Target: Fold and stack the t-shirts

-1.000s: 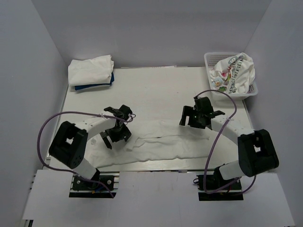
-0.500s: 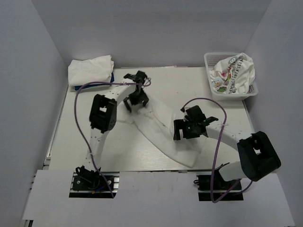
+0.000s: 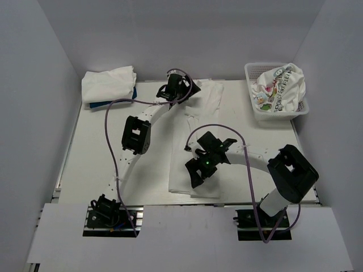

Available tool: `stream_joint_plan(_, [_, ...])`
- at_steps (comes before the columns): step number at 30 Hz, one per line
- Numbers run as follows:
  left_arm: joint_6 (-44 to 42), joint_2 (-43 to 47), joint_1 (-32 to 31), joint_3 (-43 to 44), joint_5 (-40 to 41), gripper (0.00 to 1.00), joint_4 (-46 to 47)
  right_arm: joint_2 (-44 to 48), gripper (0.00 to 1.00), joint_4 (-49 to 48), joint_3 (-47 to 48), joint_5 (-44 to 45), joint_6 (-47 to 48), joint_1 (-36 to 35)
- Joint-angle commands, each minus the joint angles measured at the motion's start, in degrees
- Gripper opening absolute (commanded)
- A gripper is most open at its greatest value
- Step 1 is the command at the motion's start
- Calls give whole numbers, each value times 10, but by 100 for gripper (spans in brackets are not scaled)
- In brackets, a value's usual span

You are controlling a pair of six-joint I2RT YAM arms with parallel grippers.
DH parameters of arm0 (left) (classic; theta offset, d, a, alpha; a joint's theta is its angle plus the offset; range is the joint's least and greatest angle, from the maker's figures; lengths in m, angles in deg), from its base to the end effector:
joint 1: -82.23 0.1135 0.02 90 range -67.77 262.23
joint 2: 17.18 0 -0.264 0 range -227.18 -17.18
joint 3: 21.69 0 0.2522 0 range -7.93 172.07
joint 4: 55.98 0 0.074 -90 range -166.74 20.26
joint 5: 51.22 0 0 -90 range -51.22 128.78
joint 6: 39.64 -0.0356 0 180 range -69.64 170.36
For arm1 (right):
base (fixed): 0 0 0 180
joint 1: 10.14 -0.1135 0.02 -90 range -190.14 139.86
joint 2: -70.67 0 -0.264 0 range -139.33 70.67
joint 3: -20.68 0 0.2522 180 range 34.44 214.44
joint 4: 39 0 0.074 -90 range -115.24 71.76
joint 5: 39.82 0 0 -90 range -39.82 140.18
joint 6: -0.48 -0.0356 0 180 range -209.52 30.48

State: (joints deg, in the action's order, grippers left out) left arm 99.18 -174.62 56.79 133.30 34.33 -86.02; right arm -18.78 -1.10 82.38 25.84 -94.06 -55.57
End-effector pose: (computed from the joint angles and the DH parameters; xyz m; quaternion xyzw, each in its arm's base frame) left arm 0.5480 -0.2637 0.1452 -0.1592 0.8616 -0.3173 0.3627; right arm 0.1892 0.2130 0.1631 -0.3754 0.8798 0.2739 0.0998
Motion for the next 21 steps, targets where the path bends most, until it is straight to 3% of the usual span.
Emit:
stream_joint_plan(1, [27,-38,-1,-35,-43,99,153,-27,83,60,27,-45,41,-26])
stream_joint_plan(3, [32,-53,-1,6,-26,99,147,-34,83,64,36,-37,43,-30])
stream_joint_plan(4, [32,-53,4,13,-19,99,130,-35,89,68,40,-31,41,-32])
stream_joint_plan(8, [15,20,10,-91,13,99,143,-6,90,62,44,2,38,-36])
stream_joint_plan(10, [-1,36,10,-91,19,99,135,21,90,40,46,4,25,-37])
stream_joint_plan(15, [-2,52,27,-15,-15,99,93,94,90,7,40,17,-16,-42])
stream_joint_plan(21, [-75,196,27,-64,-10,99,-2,220,90,-2,-2,142,-87,-38])
